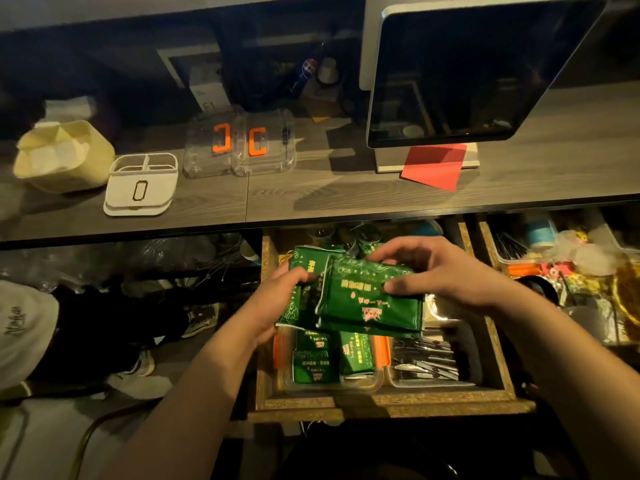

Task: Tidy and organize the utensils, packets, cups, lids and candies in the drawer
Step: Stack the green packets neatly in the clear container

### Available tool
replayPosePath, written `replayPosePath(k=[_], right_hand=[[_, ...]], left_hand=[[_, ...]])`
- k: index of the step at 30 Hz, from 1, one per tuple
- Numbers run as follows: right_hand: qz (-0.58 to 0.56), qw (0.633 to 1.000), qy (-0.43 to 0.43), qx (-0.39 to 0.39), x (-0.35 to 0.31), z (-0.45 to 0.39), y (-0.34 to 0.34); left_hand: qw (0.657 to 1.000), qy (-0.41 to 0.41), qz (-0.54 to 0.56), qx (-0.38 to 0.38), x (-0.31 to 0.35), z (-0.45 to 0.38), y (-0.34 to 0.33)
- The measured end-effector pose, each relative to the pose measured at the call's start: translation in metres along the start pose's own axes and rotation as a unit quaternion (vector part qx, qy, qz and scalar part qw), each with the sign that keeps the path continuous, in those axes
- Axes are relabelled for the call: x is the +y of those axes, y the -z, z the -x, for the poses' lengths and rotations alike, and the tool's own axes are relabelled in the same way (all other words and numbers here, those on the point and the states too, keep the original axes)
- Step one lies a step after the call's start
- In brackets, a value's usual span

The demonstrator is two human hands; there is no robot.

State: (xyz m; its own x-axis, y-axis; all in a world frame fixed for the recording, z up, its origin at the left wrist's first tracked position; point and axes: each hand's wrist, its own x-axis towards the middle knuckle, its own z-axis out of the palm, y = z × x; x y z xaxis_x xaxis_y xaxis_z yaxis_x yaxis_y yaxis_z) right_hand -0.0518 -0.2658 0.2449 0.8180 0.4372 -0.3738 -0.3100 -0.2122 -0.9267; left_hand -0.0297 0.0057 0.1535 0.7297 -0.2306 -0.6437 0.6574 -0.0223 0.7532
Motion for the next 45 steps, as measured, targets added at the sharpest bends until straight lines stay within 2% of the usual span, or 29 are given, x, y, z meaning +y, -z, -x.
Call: replayPosePath(k=[3, 6, 9, 12, 14, 16, 18, 19, 21, 23, 25, 28, 32, 37, 41, 45], right_hand=[[0.129, 0.99, -0.003, -0.053, -0.018, -0.014, 0.004], [0.248, 0.967, -0.002, -0.064, -0.033, -0.028, 0.002], [0.324, 0.943, 0.005, -0.069, -0.046, -0.037, -0.006], [0.366, 0.929, 0.019, -0.046, -0.052, -0.043, -0.017], [0.331, 0.942, 0.051, 0.011, -0.046, -0.045, -0.024], [0.243, 0.959, 0.078, 0.124, -0.033, -0.046, -0.032], [0.136, 0.965, 0.046, 0.219, -0.017, -0.045, -0.042], [0.099, 0.969, 0.011, 0.225, -0.008, -0.043, -0.049], [0.042, 0.983, -0.033, 0.176, 0.008, -0.037, -0.065], [-0.021, 0.988, -0.02, 0.152, 0.019, -0.034, -0.081], [-0.038, 0.985, -0.014, 0.168, 0.027, -0.034, -0.092], [-0.036, 0.978, -0.042, 0.201, 0.032, -0.034, -0.103], [-0.11, 0.965, -0.008, 0.237, 0.029, -0.032, -0.088], [-0.093, 0.97, 0.057, 0.216, 0.018, -0.032, -0.07], [-0.083, 0.957, 0.049, 0.274, 0.022, -0.04, -0.081], [-0.081, 0.954, 0.051, 0.284, 0.028, -0.044, -0.088]], left_hand=[[0.996, 0.016, -0.072, -0.048, 0.006, -0.003, -0.002], [0.991, 0.017, -0.112, -0.075, 0.02, 0.007, -0.014], [0.985, 0.053, -0.108, -0.12, 0.027, 0.018, -0.022], [0.979, 0.07, -0.135, -0.134, 0.026, 0.027, -0.027], [0.983, 0.051, -0.11, -0.136, 0.023, 0.03, -0.031], [0.994, 0.036, -0.047, -0.095, 0.021, 0.034, -0.038], [0.999, 0.02, 0.024, -0.042, 0.017, 0.033, -0.041], [0.998, 0.012, 0.049, -0.023, 0.014, 0.032, -0.042], [0.997, 0.0, 0.079, -0.002, 0.01, 0.03, -0.043], [0.993, -0.01, 0.114, 0.009, 0.008, 0.029, -0.048], [0.991, -0.01, 0.134, 0.021, 0.008, 0.03, -0.057], [0.995, -0.018, 0.076, 0.058, 0.007, 0.026, -0.063], [0.995, 0.021, 0.094, 0.024, 0.011, 0.026, -0.058], [0.995, 0.019, 0.096, -0.006, 0.013, 0.032, -0.06], [0.994, 0.017, 0.105, 0.005, 0.015, 0.031, -0.064], [0.993, 0.007, 0.117, 0.013, 0.011, 0.027, -0.061]])
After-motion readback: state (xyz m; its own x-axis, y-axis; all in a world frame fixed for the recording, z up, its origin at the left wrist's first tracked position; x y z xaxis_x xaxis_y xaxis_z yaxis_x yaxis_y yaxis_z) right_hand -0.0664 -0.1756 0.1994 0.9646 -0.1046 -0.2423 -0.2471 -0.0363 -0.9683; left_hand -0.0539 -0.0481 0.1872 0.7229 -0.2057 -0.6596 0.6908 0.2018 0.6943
